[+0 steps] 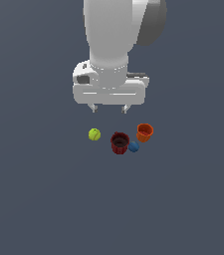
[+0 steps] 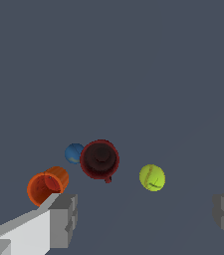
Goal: Pick up a designated object from a clutter of objects.
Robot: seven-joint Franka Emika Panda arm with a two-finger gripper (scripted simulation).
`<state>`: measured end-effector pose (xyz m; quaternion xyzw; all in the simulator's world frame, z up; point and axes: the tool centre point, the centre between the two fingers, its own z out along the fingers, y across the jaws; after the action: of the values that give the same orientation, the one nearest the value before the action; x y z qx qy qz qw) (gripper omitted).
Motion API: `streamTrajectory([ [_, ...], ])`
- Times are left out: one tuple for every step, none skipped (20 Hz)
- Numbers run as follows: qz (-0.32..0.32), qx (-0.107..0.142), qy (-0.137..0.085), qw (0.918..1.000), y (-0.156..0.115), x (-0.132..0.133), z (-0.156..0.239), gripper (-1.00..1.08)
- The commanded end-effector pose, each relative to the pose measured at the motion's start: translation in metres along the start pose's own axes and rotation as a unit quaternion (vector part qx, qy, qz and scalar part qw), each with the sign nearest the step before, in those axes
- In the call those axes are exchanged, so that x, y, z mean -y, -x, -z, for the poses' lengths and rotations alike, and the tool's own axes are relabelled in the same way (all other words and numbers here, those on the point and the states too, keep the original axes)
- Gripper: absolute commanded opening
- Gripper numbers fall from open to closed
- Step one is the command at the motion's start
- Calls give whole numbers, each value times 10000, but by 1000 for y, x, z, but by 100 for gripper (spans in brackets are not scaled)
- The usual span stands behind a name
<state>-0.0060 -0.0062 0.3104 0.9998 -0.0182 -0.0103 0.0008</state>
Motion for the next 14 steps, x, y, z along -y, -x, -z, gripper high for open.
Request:
streamTrajectory([
  [0,0,0,10000,0,0,0,28],
  [4,4,3,10000,0,0,0,28],
  [17,16,12,10000,0,-1,-1,28],
  [37,34,26,10000,1,-1,-3,28],
  [64,53,46,10000,1,-2,-4,28],
  [89,65,64,9999,1,-3,-5,28],
  [105,67,77,9999,1,-4,-5,28],
  [113,64,83,9999,1,-4,-5,28],
  [114,61,85,9999,1,-4,-4,28],
  [109,63,80,9999,1,-4,-4,28],
  [98,73,71,9999,1,-4,-5,28],
  [83,93,57,9999,2,-3,-7,28],
  [62,122,38,9999,2,-2,-9,28],
  [36,160,13,9999,3,-1,-12,28],
])
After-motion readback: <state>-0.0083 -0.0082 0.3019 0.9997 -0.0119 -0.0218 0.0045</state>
